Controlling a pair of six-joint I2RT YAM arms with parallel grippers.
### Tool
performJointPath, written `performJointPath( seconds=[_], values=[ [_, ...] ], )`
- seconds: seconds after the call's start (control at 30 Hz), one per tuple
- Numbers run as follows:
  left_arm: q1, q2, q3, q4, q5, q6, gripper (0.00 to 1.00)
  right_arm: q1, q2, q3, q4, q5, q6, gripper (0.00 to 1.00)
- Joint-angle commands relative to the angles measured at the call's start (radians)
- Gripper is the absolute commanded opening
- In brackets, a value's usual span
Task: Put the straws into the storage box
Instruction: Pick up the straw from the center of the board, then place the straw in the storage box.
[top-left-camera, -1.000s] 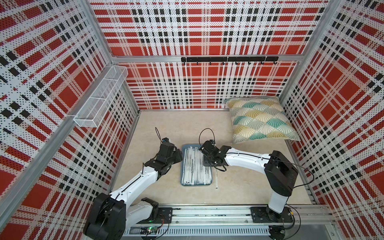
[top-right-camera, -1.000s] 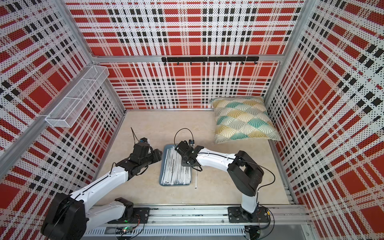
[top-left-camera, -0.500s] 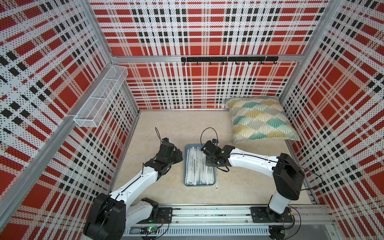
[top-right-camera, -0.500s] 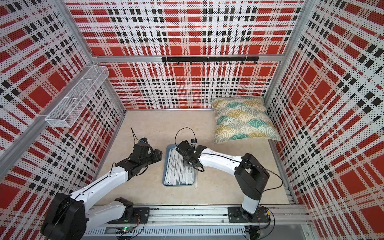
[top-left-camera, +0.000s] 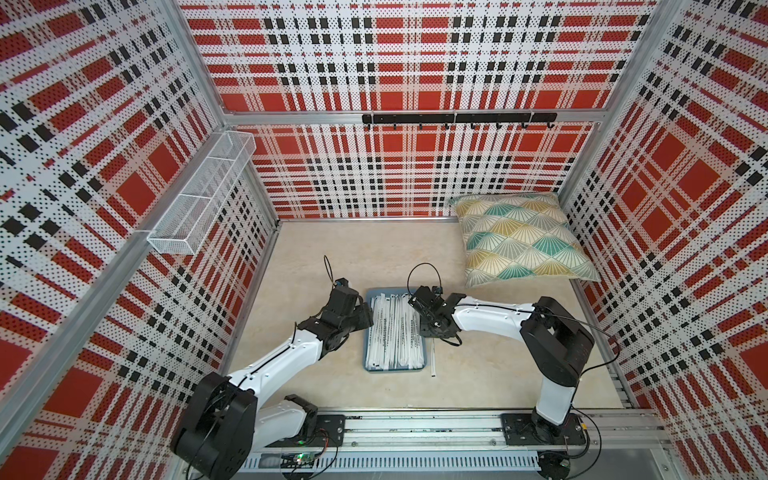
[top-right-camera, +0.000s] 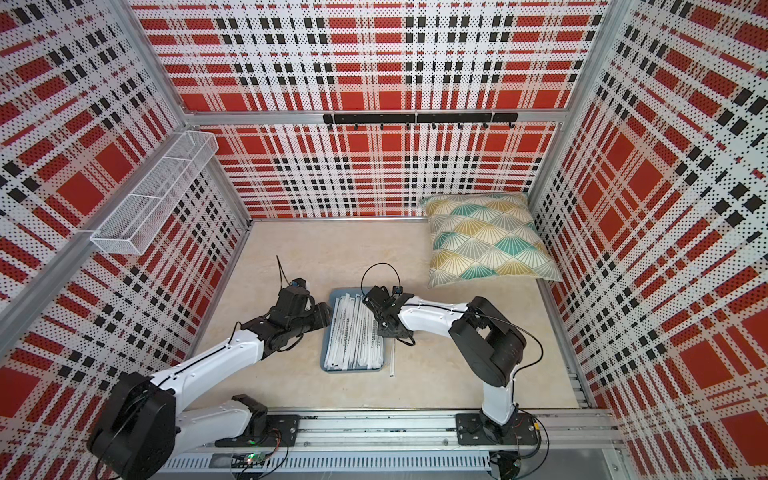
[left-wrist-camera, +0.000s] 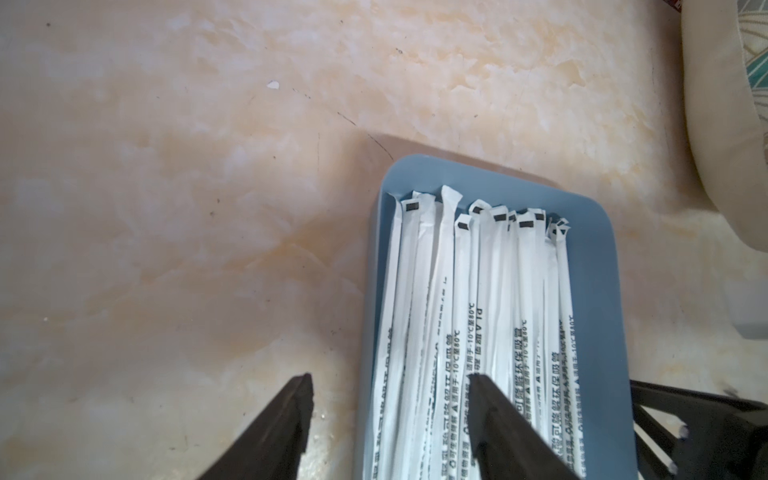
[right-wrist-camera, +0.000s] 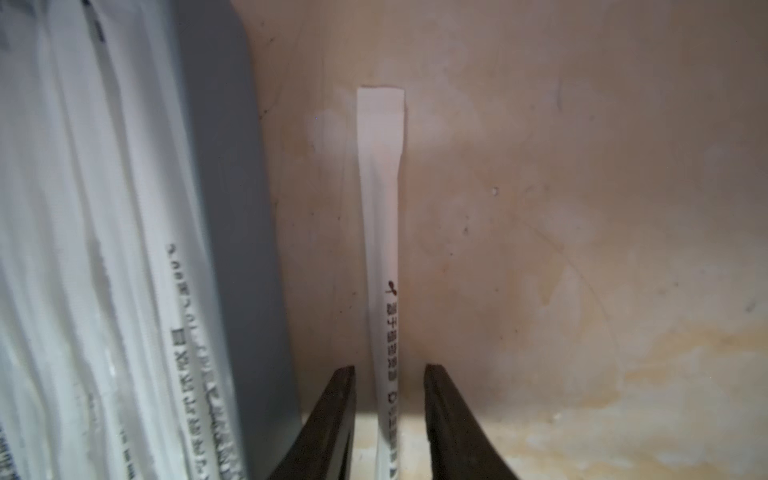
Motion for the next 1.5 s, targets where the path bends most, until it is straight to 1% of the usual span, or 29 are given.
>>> performJointPath(
  seconds=[0.0,0.13,0.2,0.3,0.4,0.43,0.5,0.53,0.6,0.87,1.07,1.1,1.2,1.3,1.37,1.47],
  values=[
    [0.004,-0.016,0.018,0.007,-0.014,-0.008,0.65,-0.002,0.019,-0.012,0.018,-0.002,-0.003,0.28],
    [0.035,-0.037,0.012,0.003,-0.007,-0.004,0.64,-0.012,-0.026,-0.045,-0.018,0.057,0.004,0.14],
    [0.063,-0.047,0.011,-0.01,0.002,0.003,0.64,-0.007,-0.077,-0.009,-0.07,0.089,-0.011,0.11],
    [0.1,-0.062,0.009,-0.02,0.008,0.01,0.64,0.022,-0.131,0.107,-0.126,0.082,-0.033,0.11],
    [0.114,-0.06,0.013,-0.02,0.012,0.009,0.64,0.063,-0.122,0.188,-0.085,0.012,-0.014,0.12],
    [0.114,-0.058,0.014,-0.018,0.011,0.005,0.64,0.077,-0.11,0.2,-0.06,0.009,0.001,0.12],
    [0.112,-0.06,0.015,-0.016,0.006,-0.007,0.64,0.098,-0.07,0.215,-0.011,0.01,0.032,0.12],
    [0.111,-0.065,0.013,-0.014,-0.001,-0.013,0.64,0.101,-0.054,0.217,0.011,-0.02,0.043,0.12],
    [0.112,-0.087,0.004,-0.01,-0.014,-0.024,0.64,0.104,-0.014,0.224,0.055,-0.036,0.051,0.12],
    [0.108,-0.094,0.0,0.002,-0.01,-0.026,0.64,0.097,0.087,0.216,0.052,-0.017,0.032,0.12],
    [0.097,-0.093,0.002,0.019,-0.014,-0.034,0.64,0.088,0.091,0.194,0.05,-0.006,0.028,0.17],
    [0.095,-0.092,0.002,0.019,-0.014,-0.036,0.64,0.087,0.092,0.197,0.05,-0.008,0.026,0.19],
    [0.094,-0.093,0.002,0.019,-0.016,-0.035,0.64,0.083,0.087,0.213,0.038,-0.016,0.018,0.28],
    [0.093,-0.111,0.01,0.014,-0.029,-0.031,0.64,0.078,0.034,0.227,0.014,-0.003,0.007,0.36],
    [0.063,-0.136,0.043,0.001,-0.101,-0.001,0.64,0.064,-0.041,0.218,0.003,0.009,-0.009,0.4],
    [-0.03,-0.168,0.111,-0.013,-0.304,0.067,0.66,0.037,-0.198,0.133,0.049,0.069,-0.061,0.49]
  ],
)
